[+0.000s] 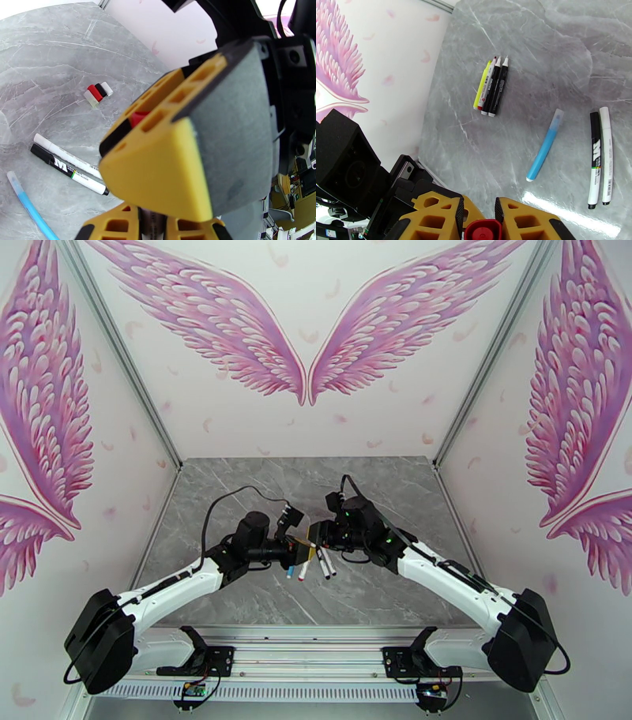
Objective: Open the pen caps
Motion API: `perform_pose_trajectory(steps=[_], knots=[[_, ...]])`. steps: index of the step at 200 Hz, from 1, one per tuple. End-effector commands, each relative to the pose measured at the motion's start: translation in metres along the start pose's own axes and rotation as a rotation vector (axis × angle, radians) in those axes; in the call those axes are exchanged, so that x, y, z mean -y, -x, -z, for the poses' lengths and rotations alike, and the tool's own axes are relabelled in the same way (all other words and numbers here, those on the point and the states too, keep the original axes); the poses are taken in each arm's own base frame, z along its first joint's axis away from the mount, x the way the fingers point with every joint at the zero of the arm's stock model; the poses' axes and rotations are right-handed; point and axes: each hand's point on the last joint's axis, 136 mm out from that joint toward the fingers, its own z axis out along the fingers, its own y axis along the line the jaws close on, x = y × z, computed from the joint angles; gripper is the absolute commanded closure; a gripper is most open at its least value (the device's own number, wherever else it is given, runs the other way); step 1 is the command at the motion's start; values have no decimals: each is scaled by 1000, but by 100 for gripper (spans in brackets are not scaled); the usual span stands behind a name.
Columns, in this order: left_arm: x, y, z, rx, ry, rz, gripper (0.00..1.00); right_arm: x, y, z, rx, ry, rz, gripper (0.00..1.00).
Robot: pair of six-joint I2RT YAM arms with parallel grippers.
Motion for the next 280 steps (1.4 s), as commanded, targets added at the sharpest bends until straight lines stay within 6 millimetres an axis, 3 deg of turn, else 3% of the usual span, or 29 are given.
perform_pose_trajectory(steps=[1,41,89,117,183,196,235,280], knots=[[4,11,1,30,-8,-10,92,-1,-4,-2,-6,6,7,72],[6,9,1,25,-14,-5,90,-2,-2,-1,5,10,10,78],[3,-2,-4,-6,-10,8,70,-12,3,5,30,42,16,84],[1,-6,-8,-16,-8,13,67,-17,2,7,27,66,12,84],[2,-4,-5,-3,2,4,92,-10,4,12,62,38,5,85],[7,-5,-3,-6,-22,-1,96,-16,6,15,71,67,33,85],[22,-8,6,-22,-101,-21,98,-39,11,36,103,166,181,85],[20,-16,3,-70,-21,-66,96,-64,16,67,144,251,300,84]])
